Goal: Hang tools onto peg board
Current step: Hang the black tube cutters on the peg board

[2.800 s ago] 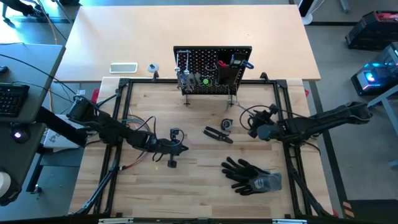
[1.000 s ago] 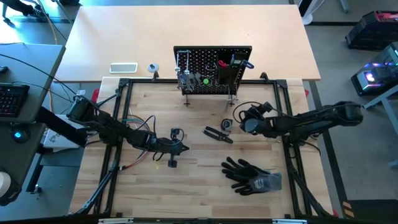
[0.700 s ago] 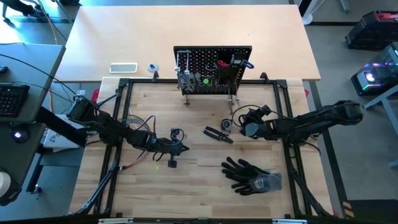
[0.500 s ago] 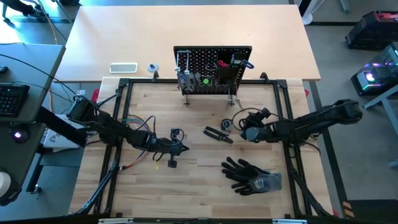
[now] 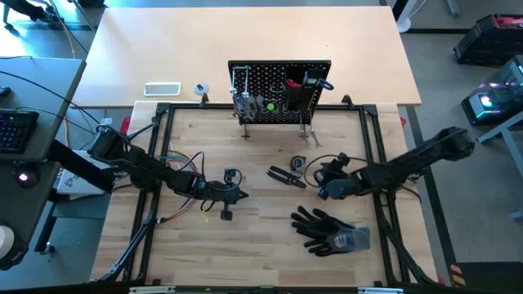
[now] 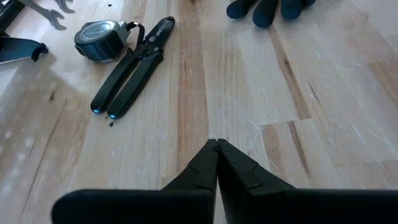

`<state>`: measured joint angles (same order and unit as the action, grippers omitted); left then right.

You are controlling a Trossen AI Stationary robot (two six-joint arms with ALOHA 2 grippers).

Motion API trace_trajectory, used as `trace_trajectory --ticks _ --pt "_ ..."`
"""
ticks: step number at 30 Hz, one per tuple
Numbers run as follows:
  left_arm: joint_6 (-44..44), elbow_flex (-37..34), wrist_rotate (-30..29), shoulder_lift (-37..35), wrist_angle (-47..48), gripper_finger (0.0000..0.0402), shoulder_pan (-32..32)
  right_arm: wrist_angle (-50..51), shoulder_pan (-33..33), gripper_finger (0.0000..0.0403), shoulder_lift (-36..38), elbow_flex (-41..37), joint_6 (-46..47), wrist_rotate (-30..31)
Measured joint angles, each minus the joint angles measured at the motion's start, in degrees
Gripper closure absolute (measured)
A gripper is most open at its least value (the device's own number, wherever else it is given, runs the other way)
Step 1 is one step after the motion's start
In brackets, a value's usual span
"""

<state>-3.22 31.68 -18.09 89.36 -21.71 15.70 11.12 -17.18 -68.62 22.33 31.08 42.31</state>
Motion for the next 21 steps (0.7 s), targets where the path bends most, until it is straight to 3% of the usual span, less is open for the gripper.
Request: trace_trajectory --ticks 14,21 --pt "0.2 0.0 0.0 0.0 -2.3 0.0401 0.0 -13.3 -3.6 0.0174 0.0 0.0 -6.9 -14.2" --pt "1.7 0.0 1.5 0.0 -2.2 0.0401 0.0 -17.1 -3.6 0.0174 0.0 0.0 -6.6 -27.2"
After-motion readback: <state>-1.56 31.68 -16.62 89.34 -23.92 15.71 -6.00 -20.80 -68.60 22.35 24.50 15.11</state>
